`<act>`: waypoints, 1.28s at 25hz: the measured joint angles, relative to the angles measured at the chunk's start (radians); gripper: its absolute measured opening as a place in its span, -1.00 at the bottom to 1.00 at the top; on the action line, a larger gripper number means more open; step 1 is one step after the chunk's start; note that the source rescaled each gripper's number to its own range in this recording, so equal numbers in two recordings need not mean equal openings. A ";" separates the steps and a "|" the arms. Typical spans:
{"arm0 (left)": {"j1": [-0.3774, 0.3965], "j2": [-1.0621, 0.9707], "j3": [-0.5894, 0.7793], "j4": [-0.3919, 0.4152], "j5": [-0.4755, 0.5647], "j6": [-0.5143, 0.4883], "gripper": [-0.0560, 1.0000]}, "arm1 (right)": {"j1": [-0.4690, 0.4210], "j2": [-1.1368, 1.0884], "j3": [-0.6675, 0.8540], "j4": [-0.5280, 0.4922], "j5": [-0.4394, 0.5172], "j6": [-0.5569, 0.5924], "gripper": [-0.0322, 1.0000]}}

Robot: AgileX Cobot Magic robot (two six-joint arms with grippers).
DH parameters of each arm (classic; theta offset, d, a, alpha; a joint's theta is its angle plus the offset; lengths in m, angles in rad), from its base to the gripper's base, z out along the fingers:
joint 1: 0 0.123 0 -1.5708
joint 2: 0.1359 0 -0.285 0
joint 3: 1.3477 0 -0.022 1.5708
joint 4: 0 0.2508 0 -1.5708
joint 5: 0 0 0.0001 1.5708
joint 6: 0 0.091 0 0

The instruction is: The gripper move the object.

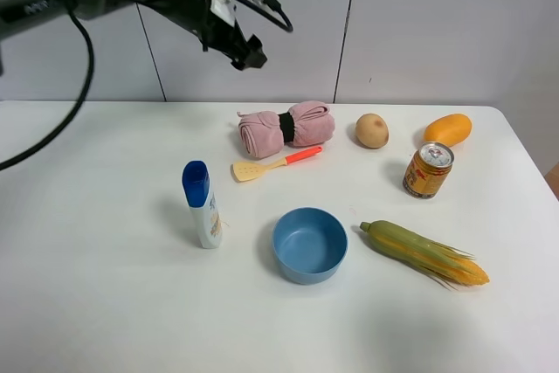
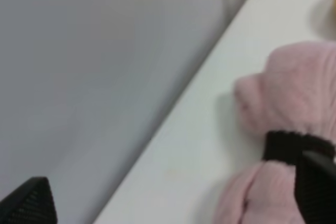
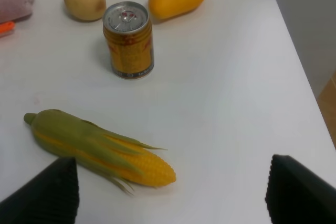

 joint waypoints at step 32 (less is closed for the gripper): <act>0.301 -1.853 1.274 0.228 0.444 -0.539 0.75 | 0.000 0.000 0.000 0.000 0.000 0.000 1.00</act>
